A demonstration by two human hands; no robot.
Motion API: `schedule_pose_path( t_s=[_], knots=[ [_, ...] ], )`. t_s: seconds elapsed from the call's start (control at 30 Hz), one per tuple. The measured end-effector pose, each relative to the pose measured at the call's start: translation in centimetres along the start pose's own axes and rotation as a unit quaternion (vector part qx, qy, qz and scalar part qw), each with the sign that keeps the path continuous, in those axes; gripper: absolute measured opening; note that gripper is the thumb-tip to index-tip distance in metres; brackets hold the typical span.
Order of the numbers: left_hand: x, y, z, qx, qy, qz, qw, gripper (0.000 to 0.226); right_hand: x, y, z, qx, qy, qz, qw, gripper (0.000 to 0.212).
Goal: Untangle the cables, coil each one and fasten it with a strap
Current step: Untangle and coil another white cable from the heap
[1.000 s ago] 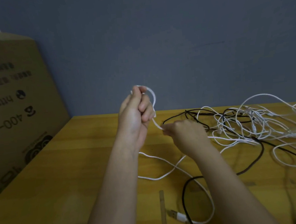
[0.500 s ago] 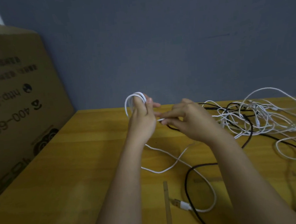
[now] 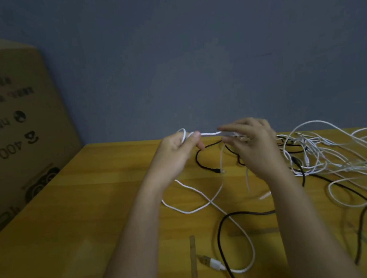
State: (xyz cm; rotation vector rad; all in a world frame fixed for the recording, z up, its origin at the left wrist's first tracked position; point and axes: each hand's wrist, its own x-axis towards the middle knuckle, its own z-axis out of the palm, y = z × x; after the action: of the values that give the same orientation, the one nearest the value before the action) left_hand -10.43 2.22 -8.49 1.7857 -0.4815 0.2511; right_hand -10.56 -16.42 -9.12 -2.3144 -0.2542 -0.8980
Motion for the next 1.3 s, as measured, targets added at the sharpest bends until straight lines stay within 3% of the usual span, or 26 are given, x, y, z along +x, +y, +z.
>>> schedule_pose_path(
  t_s=[0.1,0.17,0.33,0.43,0.53,0.7,0.8,0.87,0.93,1.0,1.07,1.17,1.3],
  knots=[
    [0.6,-0.4,-0.9,-0.086,0.102,-0.022,0.991,0.035,-0.4,0.9,0.1,-0.054,0.017,0.053,0.997,0.015],
    [0.8,-0.4,-1.4,-0.090,0.128,-0.021,0.987,0.034,-0.4,0.8,0.1,-0.043,0.017,0.069,0.996,0.015],
    [0.6,-0.2,-0.7,-0.053,0.108,-0.009,0.993,0.037,0.3,-2.0,-0.3,0.033,0.029,0.053,0.998,0.022],
    [0.5,0.5,-0.4,-0.057,0.080,0.002,0.995,0.040,-0.1,-3.5,0.2,0.128,-0.022,0.072,0.989,0.037],
    [0.2,1.6,0.0,-0.119,0.022,-0.011,0.993,0.042,-0.7,-2.8,1.2,0.083,-0.068,0.082,0.991,0.055],
    [-0.6,3.6,0.6,-0.192,-0.030,-0.013,0.981,0.044,-0.4,-1.8,-0.2,0.057,-0.109,0.092,0.988,0.015],
    [-1.6,4.8,1.4,-0.222,-0.055,-0.043,0.972,0.045,-0.5,-2.2,-2.5,0.030,-0.059,0.085,0.994,0.022],
    [-2.2,5.9,1.5,-0.238,-0.074,-0.059,0.967,0.046,-0.3,-3.4,-4.1,0.142,0.019,0.111,0.984,0.020],
    [-2.8,7.4,1.5,-0.241,-0.099,-0.061,0.964,0.046,0.3,-5.0,-5.6,0.295,0.107,0.132,0.940,0.016],
    [-3.5,9.0,1.2,-0.256,-0.121,-0.061,0.957,0.046,0.6,-6.6,-6.5,0.385,0.144,0.130,0.902,0.016],
    [-4.5,10.7,0.8,-0.301,-0.134,-0.067,0.942,0.046,0.2,-7.3,-6.9,0.345,0.122,0.104,0.925,0.015],
    [-5.5,13.2,0.0,-0.348,-0.128,-0.061,0.927,0.045,-1.7,-7.1,-6.7,0.235,-0.016,0.054,0.970,0.015],
    [-5.9,14.9,-0.3,-0.331,-0.104,-0.057,0.936,0.036,-5.4,-7.4,-6.5,0.176,-0.138,0.027,0.974,0.022]
  ],
)
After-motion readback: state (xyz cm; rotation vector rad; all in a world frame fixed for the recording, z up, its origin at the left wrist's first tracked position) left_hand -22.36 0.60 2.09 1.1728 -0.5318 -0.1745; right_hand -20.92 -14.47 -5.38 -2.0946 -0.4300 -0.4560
